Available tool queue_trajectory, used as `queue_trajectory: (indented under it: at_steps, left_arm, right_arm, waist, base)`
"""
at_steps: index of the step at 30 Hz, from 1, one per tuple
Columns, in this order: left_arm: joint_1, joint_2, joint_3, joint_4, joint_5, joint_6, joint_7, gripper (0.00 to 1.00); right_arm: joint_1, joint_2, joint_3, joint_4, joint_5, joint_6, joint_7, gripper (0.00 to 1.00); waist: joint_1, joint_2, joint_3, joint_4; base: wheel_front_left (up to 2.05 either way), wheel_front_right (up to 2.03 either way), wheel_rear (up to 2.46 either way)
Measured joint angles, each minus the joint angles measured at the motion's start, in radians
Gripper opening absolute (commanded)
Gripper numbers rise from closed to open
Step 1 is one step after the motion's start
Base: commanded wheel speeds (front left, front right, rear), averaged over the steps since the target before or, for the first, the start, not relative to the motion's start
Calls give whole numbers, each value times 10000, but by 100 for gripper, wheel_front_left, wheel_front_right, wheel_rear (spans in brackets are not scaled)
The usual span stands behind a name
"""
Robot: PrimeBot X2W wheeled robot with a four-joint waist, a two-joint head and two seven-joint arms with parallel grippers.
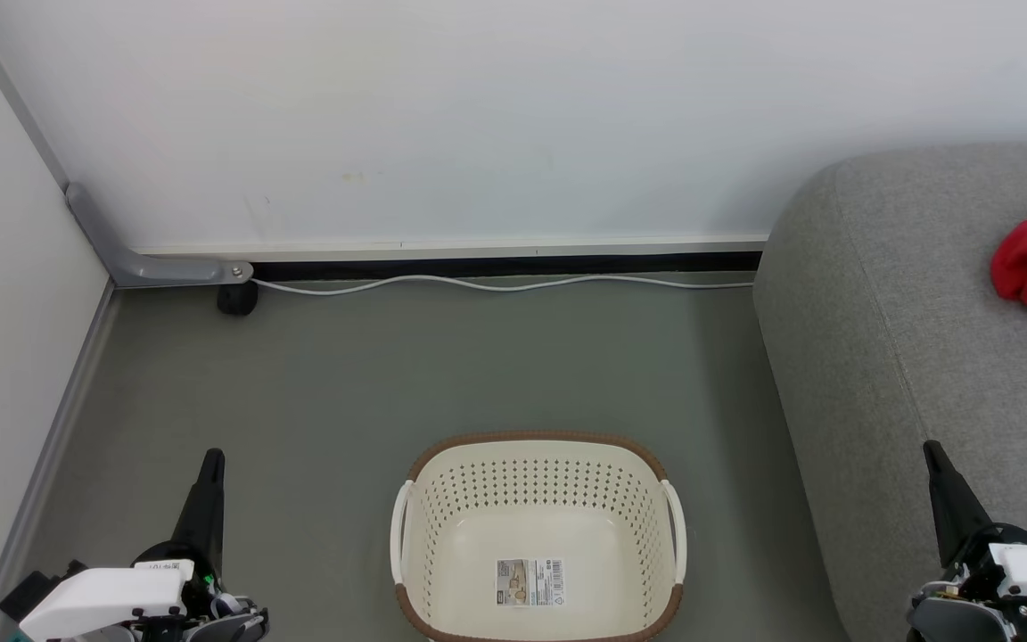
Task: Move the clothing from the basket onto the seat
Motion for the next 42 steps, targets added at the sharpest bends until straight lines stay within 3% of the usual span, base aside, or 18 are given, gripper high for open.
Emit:
queue_trajectory:
  at_steps: [42]
  left_arm:
    - [0, 0, 0, -2, 0, 0, 0, 0]
  right_arm:
    - [0, 2, -2, -2, 0, 0, 0, 0]
  waist:
    - [0, 0, 0, 0]
  base:
    - [0, 0, 0]
